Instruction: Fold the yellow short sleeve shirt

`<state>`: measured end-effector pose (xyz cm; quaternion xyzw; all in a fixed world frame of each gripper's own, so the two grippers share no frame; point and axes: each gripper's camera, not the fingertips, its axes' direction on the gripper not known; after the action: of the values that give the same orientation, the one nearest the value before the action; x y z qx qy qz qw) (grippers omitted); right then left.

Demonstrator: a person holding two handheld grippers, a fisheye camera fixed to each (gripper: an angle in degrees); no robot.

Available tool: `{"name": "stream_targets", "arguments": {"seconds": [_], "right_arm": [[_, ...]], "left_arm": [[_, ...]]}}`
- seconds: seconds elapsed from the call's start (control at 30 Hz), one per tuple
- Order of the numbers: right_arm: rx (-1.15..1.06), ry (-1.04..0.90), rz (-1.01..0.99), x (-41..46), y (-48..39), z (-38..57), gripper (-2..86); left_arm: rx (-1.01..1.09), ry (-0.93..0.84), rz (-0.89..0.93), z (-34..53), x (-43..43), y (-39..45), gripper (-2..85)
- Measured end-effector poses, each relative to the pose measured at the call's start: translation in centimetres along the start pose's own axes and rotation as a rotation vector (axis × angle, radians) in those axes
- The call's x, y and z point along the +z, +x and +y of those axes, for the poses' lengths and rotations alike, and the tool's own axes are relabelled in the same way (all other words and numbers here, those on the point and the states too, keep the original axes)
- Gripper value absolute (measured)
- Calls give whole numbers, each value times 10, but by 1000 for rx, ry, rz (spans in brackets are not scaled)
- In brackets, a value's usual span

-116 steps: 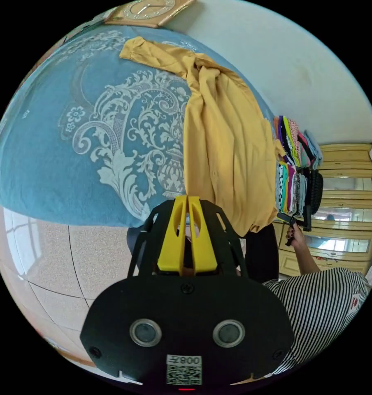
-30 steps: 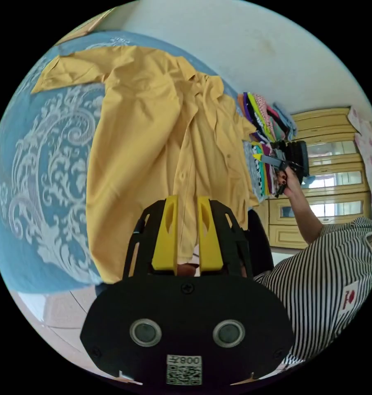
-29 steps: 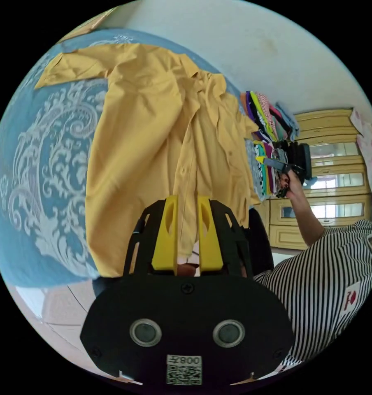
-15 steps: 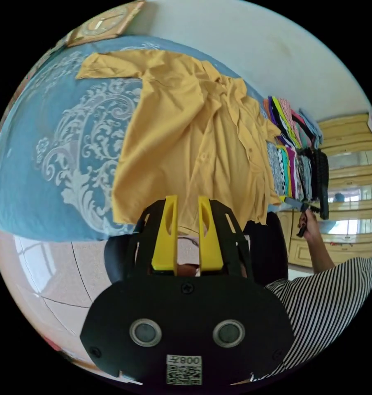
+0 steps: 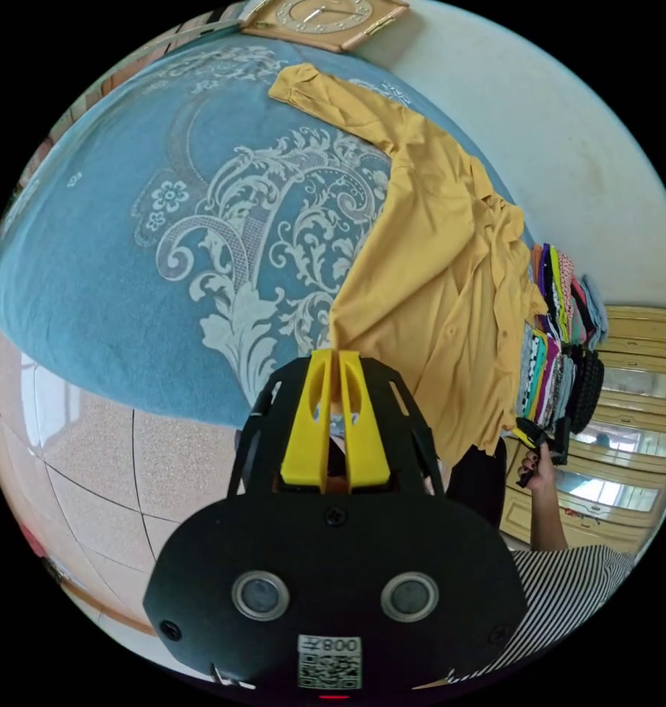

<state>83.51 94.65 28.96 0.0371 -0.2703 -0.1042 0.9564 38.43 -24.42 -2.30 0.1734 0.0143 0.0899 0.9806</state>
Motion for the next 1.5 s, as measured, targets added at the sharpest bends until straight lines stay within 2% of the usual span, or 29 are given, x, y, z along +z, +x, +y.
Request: {"name": "stream_targets", "arguments": {"seconds": [0.23, 0.4, 0.47, 0.7, 0.8, 0.97, 1.2, 1.4, 1.5], "right_arm": [[-86, -31, 0, -38, 7, 6, 6], [-106, -30, 96, -61, 16, 4, 3], [-102, -63, 195, -53, 20, -6, 4], [-93, -42, 167, -56, 6, -7, 9], [-79, 34, 155, -66, -7, 3, 14], [-197, 135, 85, -70, -84, -5, 29], [-454, 68, 69, -15, -243, -85, 53], [-586, 49, 193, 45, -376, -172, 61], [-655, 81, 316, 70, -442, -211, 68]], "left_arm": [[50, 82, 40, 25, -28, -11, 8], [80, 96, -22, 37, -34, -18, 10], [61, 74, -36, 39, -23, -25, 15], [36, 158, -50, 64, -21, -33, 46], [109, 177, -19, 78, -15, -19, 57], [316, 75, -20, 82, 31, 26, 70], [390, -18, -62, 57, 86, 42, 73], [448, -53, -144, 52, 112, 48, 53], [475, -65, -149, 48, 121, 48, 30]]}}
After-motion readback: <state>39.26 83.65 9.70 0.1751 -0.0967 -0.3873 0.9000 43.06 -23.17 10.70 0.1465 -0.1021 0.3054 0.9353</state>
